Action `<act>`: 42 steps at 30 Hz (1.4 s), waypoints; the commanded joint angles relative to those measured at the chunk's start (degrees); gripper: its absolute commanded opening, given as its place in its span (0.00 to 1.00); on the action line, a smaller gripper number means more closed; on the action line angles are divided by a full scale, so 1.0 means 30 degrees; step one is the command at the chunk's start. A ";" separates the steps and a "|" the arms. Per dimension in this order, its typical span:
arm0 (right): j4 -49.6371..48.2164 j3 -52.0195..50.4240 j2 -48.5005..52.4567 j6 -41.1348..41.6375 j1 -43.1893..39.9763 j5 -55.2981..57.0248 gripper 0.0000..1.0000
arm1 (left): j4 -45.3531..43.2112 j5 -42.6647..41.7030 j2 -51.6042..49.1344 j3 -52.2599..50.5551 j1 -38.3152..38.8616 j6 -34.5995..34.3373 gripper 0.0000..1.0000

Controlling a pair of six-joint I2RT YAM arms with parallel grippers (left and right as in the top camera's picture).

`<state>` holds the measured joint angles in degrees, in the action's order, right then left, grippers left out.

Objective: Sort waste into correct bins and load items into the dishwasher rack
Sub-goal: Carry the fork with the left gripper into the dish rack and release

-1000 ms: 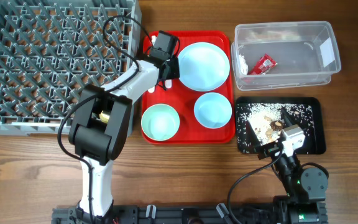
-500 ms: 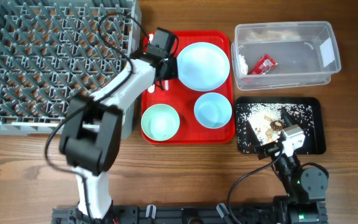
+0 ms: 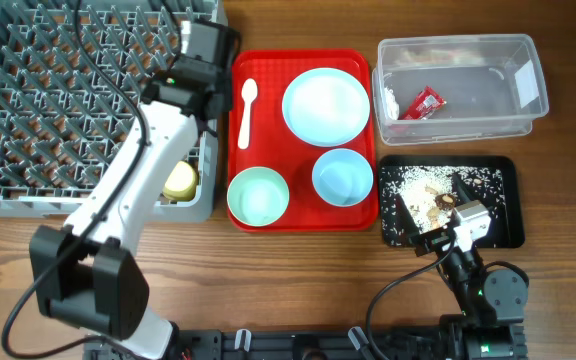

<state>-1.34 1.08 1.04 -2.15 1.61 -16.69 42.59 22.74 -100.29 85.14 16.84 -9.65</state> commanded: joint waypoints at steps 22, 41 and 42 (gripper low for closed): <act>-0.0095 -0.0262 -0.0255 0.0226 -0.0102 -0.0306 1.00 | 0.0240 0.0102 -0.0736 0.0051 0.0131 -0.2142 0.58; -0.0095 -0.0262 -0.0255 0.0219 -0.0102 -0.0306 1.00 | -0.3898 -0.6943 -0.4386 0.0051 -0.4583 -0.4379 0.04; -0.0095 -0.0262 -0.0255 0.0226 -0.0102 -0.0299 1.00 | -0.4058 -0.7286 -0.4634 0.0051 -0.4583 -0.4371 0.04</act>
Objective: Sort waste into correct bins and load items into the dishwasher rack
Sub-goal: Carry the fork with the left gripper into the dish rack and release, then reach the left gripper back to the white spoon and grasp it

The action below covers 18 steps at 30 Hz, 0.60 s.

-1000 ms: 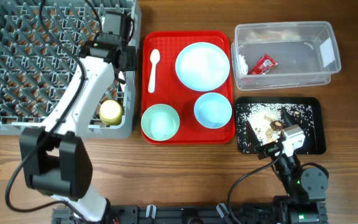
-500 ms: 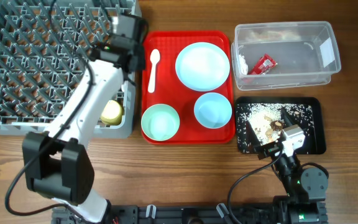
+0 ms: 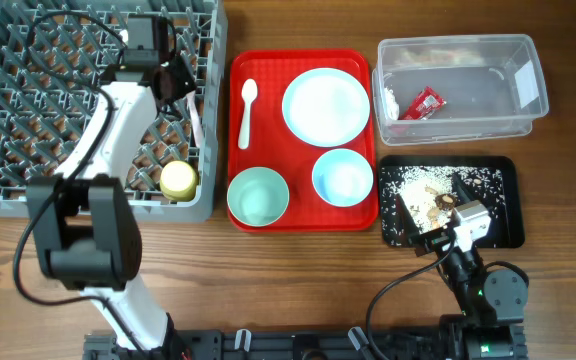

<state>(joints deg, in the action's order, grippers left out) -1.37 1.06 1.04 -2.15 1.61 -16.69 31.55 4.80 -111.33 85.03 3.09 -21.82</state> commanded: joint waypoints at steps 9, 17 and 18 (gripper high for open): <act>-0.0087 -0.0255 -0.0255 0.0219 -0.0102 -0.0306 1.00 | -0.1370 -0.5661 0.0299 0.0095 -0.0022 -0.0306 0.04; -0.0087 -0.0255 -0.0255 0.0219 -0.0102 -0.0306 0.99 | 0.0911 -0.7293 0.2120 0.0095 0.1311 0.0692 0.43; -0.0087 -0.0255 -0.0255 0.0226 -0.0102 -0.0299 1.00 | 0.1319 -0.7118 0.2076 0.0087 0.1756 0.1377 0.48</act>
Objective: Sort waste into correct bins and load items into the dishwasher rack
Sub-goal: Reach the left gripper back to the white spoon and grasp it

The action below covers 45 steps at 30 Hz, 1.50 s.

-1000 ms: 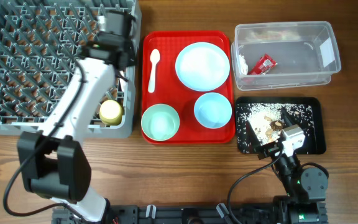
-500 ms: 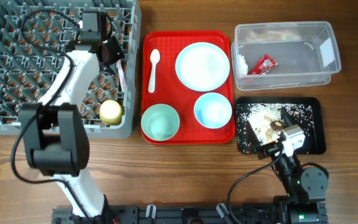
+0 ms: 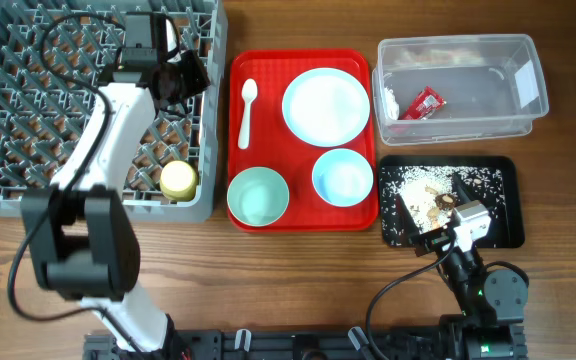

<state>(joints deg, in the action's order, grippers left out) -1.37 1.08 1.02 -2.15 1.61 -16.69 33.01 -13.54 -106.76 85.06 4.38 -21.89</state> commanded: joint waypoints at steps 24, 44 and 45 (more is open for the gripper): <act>-0.0087 -0.0262 -0.0248 0.0219 -0.0102 -0.0306 1.00 | -0.1158 0.6681 -0.5610 0.0080 0.4932 0.2739 0.46; -0.0087 -0.0262 -0.0248 0.0226 -0.0102 -0.0299 1.00 | 0.0918 0.4524 -0.3381 0.0204 0.5770 0.2652 0.04; -0.0087 -0.0262 -0.0248 0.0219 -0.0102 -0.0299 1.00 | 0.1180 0.4532 -0.2856 0.0204 0.5690 0.2659 0.04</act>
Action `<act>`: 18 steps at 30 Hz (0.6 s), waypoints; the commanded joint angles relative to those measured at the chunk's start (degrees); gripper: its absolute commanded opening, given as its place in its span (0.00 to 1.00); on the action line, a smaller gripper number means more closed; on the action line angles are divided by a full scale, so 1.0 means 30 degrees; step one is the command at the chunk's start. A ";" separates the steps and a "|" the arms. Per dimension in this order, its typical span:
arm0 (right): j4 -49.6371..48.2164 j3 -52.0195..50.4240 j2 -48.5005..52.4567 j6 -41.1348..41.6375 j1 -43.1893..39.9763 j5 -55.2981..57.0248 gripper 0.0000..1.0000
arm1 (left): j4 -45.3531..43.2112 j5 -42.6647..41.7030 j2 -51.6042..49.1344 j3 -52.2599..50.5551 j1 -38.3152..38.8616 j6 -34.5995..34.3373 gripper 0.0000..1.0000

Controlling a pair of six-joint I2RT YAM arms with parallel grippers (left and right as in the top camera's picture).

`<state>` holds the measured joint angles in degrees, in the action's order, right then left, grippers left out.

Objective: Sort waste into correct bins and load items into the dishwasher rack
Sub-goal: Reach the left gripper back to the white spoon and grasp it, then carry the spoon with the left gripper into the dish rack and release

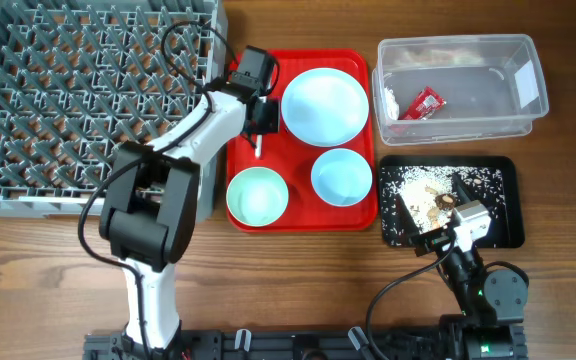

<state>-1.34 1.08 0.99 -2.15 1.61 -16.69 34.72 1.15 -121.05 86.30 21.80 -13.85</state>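
The red tray (303,222) holds a pale blue plate (325,105), a blue bowl (340,177) and a green bowl (257,195). My left gripper (258,112) is down on the tray's left part, over the white spoon (259,148). Only the spoon's handle end shows below the fingers, and the jaws cannot be made out. The grey dishwasher rack (68,90) fills the left side. My right gripper (433,203) rests open above the black tray (498,200) of food scraps.
A clear plastic bin (523,95) at the back right holds a red wrapper (427,102) and some paper. The left arm lies across the rack's right edge and hides that corner of it. Bare wood runs along the table's front.
My left gripper has moved from the upper right part of the rack to the red tray, onto the white spoon. The spoon's handle end now lies slightly further right. The right arm is unchanged.
My left gripper was at the rack's upper right edge, the spoon lying free on the tray. Then it was inside the rack, with a pink utensil lying near the rack's right wall and a yellow cup at its corner. Now it is on the spoon.
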 commanded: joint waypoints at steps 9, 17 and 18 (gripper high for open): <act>-0.0095 -0.0262 -0.0240 0.0219 -0.0102 -0.0299 1.00 | 0.2310 0.1632 0.6878 -0.0211 -0.1705 0.0080 0.04; -0.0095 -0.0262 -0.0240 0.0211 -0.0102 -0.0299 1.00 | 0.3075 0.2470 0.6484 -0.0415 -0.4138 0.2069 0.04; -0.0095 -0.0262 -0.0240 0.0219 -0.0102 -0.0299 1.00 | 0.3038 0.2288 0.6091 -0.0415 -0.4291 0.2062 0.04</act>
<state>-1.37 1.08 0.99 -2.15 1.61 -16.69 43.64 7.38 -98.67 85.62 11.16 -10.09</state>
